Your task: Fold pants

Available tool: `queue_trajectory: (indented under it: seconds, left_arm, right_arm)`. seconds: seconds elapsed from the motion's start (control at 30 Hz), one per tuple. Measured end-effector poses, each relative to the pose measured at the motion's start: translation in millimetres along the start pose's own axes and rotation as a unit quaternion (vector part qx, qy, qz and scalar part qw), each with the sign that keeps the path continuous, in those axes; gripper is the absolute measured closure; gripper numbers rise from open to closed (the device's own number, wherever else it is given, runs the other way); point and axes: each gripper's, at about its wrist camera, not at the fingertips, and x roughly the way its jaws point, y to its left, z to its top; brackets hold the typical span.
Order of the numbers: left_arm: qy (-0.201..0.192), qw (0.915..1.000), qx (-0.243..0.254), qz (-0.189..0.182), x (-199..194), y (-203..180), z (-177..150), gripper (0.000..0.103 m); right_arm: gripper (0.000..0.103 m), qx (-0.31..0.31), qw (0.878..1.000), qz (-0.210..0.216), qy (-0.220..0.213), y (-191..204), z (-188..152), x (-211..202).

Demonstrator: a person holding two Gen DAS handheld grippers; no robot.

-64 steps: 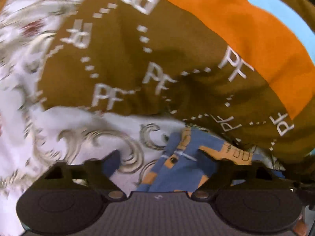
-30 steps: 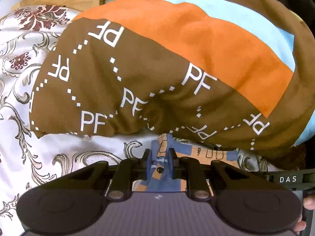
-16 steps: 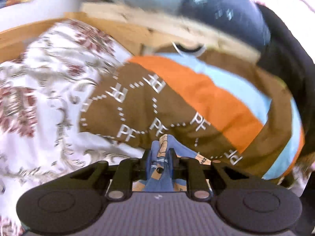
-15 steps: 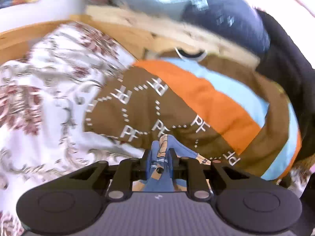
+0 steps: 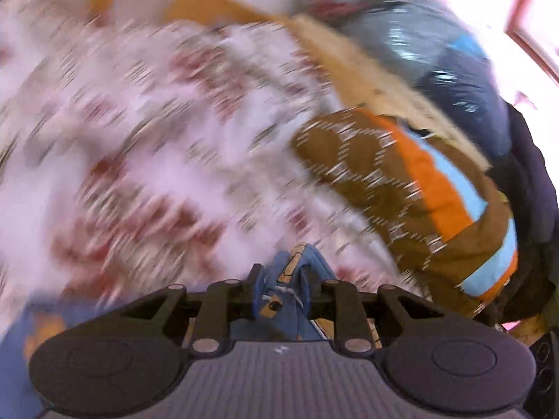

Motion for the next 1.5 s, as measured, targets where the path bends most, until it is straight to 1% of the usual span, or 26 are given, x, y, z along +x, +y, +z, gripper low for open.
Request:
queue_trajectory:
  seconds: [0.03, 0.07, 0.1, 0.13, 0.17, 0.23, 0.27, 0.3, 0.37, 0.43, 0.53, 0.57, 0.6, 0.63, 0.73, 0.8, 0.9, 0.97, 1.03, 1.2, 1.33, 1.43, 1.5]
  left_arm:
    - [-0.001, 0.9998, -0.018, 0.009, -5.6, 9.3, -8.3, 0.077]
    - [-0.008, 0.9992, -0.035, 0.015, -12.9, 17.3, -15.7, 0.067]
    - [-0.017, 0.9983, -0.054, 0.016, -21.3, 25.0, -21.9, 0.060]
    - [-0.030, 0.9966, -0.075, 0.017, -30.9, 31.1, -26.9, 0.044]
    - [-0.044, 0.9943, -0.096, 0.015, -39.8, 36.2, -31.2, 0.030]
    - [-0.063, 0.9901, -0.125, 0.009, -53.4, 42.8, -39.0, 0.026]
    - [-0.068, 0.9886, -0.134, 0.008, -57.5, 44.2, -43.1, 0.024]
    - [-0.072, 0.9871, -0.143, 0.008, -60.5, 45.5, -47.3, 0.022]
    - [-0.075, 0.9843, -0.160, -0.005, -59.4, 44.4, -54.2, 0.019]
    - [-0.067, 0.9840, -0.165, -0.013, -52.6, 40.4, -55.3, 0.018]
    - [-0.055, 0.9872, -0.148, -0.018, -45.9, 30.5, -51.6, 0.014]
    - [-0.054, 0.9871, -0.149, -0.023, -45.1, 28.9, -51.8, 0.013]
    - [-0.052, 0.9864, -0.153, -0.030, -44.8, 28.8, -51.5, 0.013]
    - [-0.052, 0.9849, -0.161, -0.038, -45.2, 29.8, -51.5, 0.012]
    - [-0.054, 0.9780, -0.192, -0.061, -46.1, 37.1, -52.3, 0.012]
    - [-0.051, 0.9723, -0.214, -0.079, -43.4, 42.6, -51.9, 0.012]
    - [-0.046, 0.9652, -0.235, -0.106, -37.9, 46.4, -48.6, 0.012]
    - [-0.044, 0.9595, -0.249, -0.124, -33.1, 47.9, -46.5, 0.012]
    - [-0.040, 0.9558, -0.261, -0.130, -28.1, 49.7, -45.9, 0.010]
    - [-0.021, 0.9518, -0.287, -0.108, -15.8, 56.5, -48.9, 0.008]
    - [-0.010, 0.9470, -0.309, -0.087, -14.4, 62.1, -50.8, 0.006]
    - [-0.008, 0.9479, -0.310, -0.073, -18.2, 64.0, -50.2, 0.005]
    - [-0.007, 0.9483, -0.310, -0.069, -20.6, 65.7, -50.0, 0.005]
  right_arm:
    - [0.095, -0.012, 1.000, 0.001, 0.001, 4.7, -1.2, 0.2]
    - [0.094, -0.020, 1.000, 0.003, 0.004, 8.0, -0.8, 0.6]
    - [0.092, -0.026, 1.000, 0.004, 0.007, 10.1, -1.4, 1.1]
    - [0.088, -0.030, 0.999, 0.004, 0.012, 11.7, -2.3, 1.8]
    - [0.085, -0.031, 0.999, 0.006, 0.014, 9.4, -1.7, 3.3]
    - [0.073, -0.037, 0.999, 0.009, 0.012, 9.3, -3.3, 2.0]
    - [0.070, -0.042, 0.999, 0.008, 0.012, 10.9, -4.8, 1.4]
    - [0.063, -0.048, 0.999, 0.006, 0.012, 12.0, -5.2, 1.3]
    - [0.054, -0.060, 0.998, -0.001, 0.013, 14.6, -7.2, 0.5]
    - [0.034, -0.068, 0.998, -0.006, 0.013, 17.3, -9.8, -2.6]
    - [0.022, -0.076, 0.997, -0.014, 0.003, 18.8, -11.2, -8.7]
    - [0.019, -0.077, 0.997, -0.016, -0.003, 18.9, -11.2, -10.9]
    - [0.012, -0.076, 0.997, -0.020, -0.009, 18.9, -11.2, -12.3]
    - [0.009, -0.073, 0.997, -0.021, -0.015, 18.2, -10.7, -13.5]
    - [0.006, -0.069, 0.997, -0.027, -0.022, 16.0, -8.4, -11.1]
    - [0.005, -0.083, 0.996, -0.039, -0.023, 18.3, -8.3, -7.6]
    - [0.002, -0.110, 0.992, -0.056, -0.025, 23.9, -10.5, -3.5]
    - [0.001, -0.117, 0.991, -0.056, -0.028, 25.8, -11.6, -2.4]
    - [0.001, -0.119, 0.991, -0.054, -0.029, 26.8, -11.6, -1.2]
    - [0.001, -0.128, 0.989, -0.059, -0.034, 27.8, -12.0, 1.0]
    - [0.001, -0.118, 0.991, -0.056, -0.042, 24.9, -10.1, -0.7]
    - [0.001, -0.084, 0.994, -0.038, -0.062, 16.9, -3.2, -8.9]
    - [0.001, -0.052, 0.996, -0.035, -0.068, 10.9, 3.9, -11.8]
